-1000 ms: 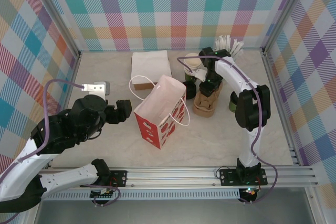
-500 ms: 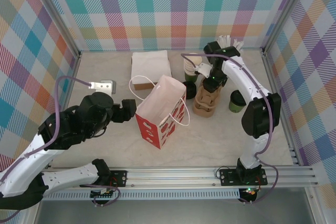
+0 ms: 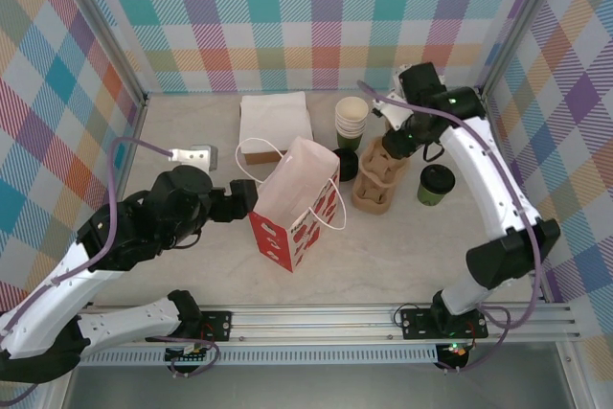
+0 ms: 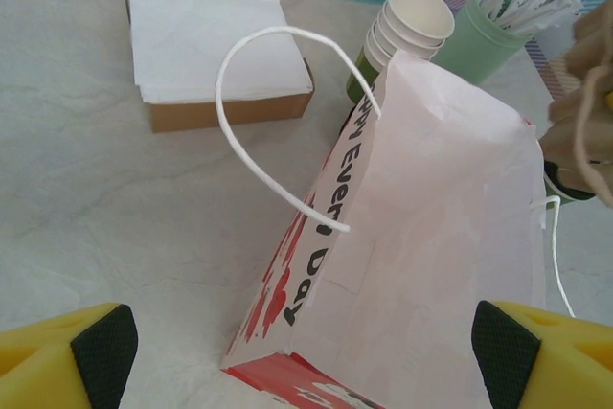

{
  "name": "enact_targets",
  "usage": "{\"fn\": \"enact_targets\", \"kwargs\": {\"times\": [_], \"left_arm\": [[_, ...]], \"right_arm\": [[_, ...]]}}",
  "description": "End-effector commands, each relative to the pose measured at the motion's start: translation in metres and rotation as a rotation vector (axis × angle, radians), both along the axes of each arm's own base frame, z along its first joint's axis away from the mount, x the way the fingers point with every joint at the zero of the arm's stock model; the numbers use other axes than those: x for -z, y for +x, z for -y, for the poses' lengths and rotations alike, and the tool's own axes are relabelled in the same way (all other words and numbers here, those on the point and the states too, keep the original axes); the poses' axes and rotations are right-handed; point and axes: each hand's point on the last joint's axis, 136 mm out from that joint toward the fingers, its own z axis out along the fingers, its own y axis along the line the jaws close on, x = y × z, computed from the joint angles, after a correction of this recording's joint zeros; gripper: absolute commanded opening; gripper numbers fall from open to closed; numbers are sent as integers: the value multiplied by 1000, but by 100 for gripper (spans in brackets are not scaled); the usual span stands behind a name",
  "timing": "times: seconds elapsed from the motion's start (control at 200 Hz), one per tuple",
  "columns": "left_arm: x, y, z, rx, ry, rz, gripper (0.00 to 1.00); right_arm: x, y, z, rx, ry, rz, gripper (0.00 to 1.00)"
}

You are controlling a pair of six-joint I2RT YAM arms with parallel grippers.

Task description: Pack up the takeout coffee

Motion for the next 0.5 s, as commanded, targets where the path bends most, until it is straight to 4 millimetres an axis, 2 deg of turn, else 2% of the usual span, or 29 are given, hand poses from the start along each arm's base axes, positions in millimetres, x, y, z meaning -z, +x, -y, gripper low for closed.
{"fn": "enact_targets", "kwargs": {"times": [0.0,0.155,0.335,0.495], "left_arm": [[9,-2,4,1,-99,-61,92],[22,0,18,41,-181,-132,91],[43,6,29,48,-199,-214,90],[60,10,32,22,-198,-246,87]], "right_arm": [[-26,-14,-17,25,184,13,33],[-64,-36,-43,-26,397,19,33],[-115,-69,-87,-184,693,-2,33],[-142,-90,-118,-267,859,-88,32]]}}
